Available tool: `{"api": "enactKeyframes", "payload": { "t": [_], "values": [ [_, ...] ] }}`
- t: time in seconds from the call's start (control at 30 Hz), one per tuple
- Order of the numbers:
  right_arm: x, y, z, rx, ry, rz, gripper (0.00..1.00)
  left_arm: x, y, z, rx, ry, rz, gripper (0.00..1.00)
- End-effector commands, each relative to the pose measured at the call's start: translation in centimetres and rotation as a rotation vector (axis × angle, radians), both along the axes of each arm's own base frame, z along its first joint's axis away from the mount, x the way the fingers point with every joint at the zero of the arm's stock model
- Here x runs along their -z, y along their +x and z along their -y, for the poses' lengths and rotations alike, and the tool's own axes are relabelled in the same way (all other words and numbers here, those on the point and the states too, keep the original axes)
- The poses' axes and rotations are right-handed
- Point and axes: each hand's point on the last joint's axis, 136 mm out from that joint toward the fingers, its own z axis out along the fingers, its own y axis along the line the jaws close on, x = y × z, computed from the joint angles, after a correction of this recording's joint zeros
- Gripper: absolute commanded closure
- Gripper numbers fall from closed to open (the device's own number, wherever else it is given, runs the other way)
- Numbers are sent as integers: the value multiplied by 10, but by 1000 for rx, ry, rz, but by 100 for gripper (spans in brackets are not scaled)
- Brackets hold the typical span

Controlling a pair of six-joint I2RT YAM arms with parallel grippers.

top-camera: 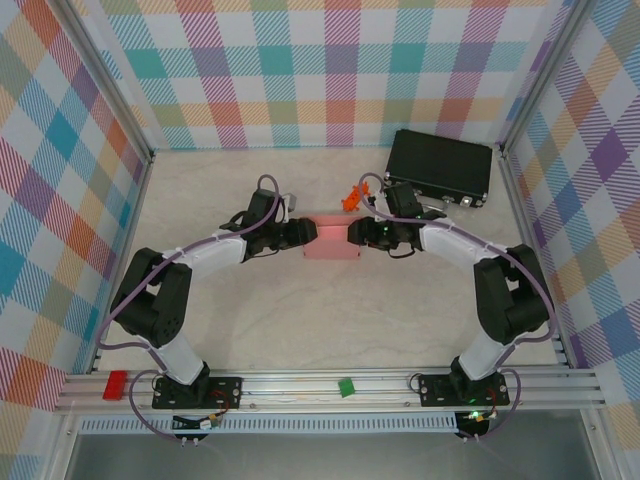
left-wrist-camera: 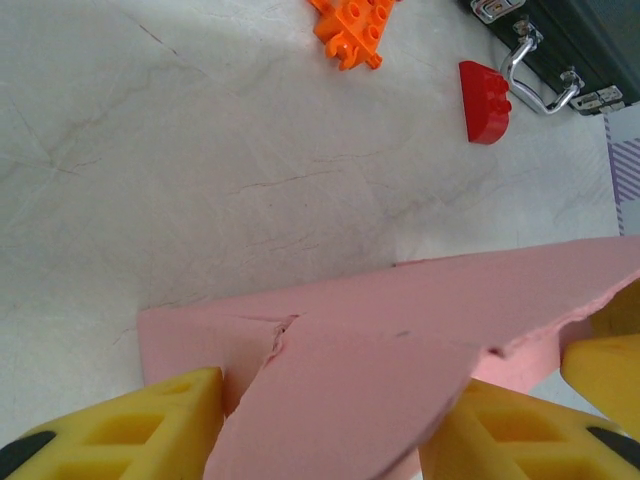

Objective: Fold the paper box

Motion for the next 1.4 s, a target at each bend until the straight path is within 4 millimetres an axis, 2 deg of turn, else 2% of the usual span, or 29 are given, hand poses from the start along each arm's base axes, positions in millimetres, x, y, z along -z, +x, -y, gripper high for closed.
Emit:
{"api": "enactKeyframes", "payload": {
  "t": [0.0, 0.23, 0.5, 0.73, 0.93, 1.07, 1.2, 1.37],
  "values": [
    [0, 4, -4, -25, -22, 16, 47, 4, -17, -3, 12, -13, -60, 49],
    [-9, 13, 10, 3, -101, 50, 42, -8, -15, -10, 0, 27, -30, 41],
    [-31, 14, 25, -1, -164, 114, 33, -29, -16, -25, 4, 127, 31, 23],
    [-52, 11, 33, -62, -228, 191, 31, -54, -23, -54, -8, 287, 100, 14],
    [-64, 14, 34, -159, -214, 207, 32, -63, -18, -60, 53, 372, 126, 13],
    [-65, 19, 33, -209, -219, 193, 33, -61, -14, -50, 118, 360, 109, 14],
    [-61, 19, 23, -258, -186, 161, 36, -60, -8, -39, 148, 328, 93, 18],
    [-55, 21, 20, -262, -180, 136, 39, -56, -5, -33, 165, 314, 67, 21]
  ]
}}
